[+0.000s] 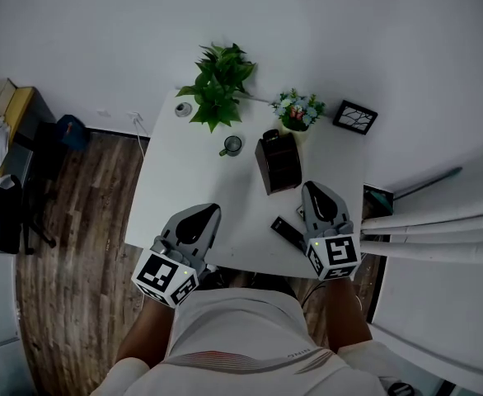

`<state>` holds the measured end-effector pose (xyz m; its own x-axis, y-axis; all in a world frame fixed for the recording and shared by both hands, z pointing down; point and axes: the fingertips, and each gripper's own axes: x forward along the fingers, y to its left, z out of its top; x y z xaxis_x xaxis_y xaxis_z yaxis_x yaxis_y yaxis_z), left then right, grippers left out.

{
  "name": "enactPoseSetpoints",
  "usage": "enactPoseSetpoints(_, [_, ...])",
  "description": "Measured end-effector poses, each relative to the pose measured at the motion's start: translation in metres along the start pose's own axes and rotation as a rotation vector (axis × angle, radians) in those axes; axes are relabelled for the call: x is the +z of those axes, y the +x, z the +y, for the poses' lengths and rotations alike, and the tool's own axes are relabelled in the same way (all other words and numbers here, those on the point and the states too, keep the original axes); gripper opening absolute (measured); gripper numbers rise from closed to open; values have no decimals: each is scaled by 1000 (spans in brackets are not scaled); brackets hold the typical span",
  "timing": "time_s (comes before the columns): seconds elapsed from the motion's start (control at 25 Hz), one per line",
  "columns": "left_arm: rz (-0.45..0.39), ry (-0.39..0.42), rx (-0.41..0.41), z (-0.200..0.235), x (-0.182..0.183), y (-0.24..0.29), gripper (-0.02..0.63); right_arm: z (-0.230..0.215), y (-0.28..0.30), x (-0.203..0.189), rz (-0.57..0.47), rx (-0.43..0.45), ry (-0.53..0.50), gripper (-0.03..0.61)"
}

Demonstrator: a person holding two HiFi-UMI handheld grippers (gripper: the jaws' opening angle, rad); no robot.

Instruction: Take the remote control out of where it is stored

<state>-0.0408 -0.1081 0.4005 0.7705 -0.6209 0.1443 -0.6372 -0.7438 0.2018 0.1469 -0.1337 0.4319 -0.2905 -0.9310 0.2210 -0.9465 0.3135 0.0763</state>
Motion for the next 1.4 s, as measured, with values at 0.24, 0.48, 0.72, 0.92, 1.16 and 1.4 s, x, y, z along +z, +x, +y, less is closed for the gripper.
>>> enactPoseSetpoints(0.24, [-4,-13,40,11,-3,-8,8,0,38,0,37,-41,-83,21])
enactPoseSetpoints(0.48, [1,-47,113,31,-11,-19,8,-11,94,-17,101,-72,-91,115])
enactPoseSetpoints(0.72, [4,-67,160,42,-19,-25,8,-15,150,-59,202,-86,-52,210])
enactPoseSetpoints(0.92, [14,-82,202,51,-22,-32,8,-18,179,-78,235,-109,-26,218])
enactPoseSetpoints(1.16, [23,-96,237,59,-26,-40,8,-19,194,-85,233,-114,18,216])
enactPoseSetpoints(1.4, [3,-90,230,57,-23,-45,8,-22,202,-87,231,-136,38,216])
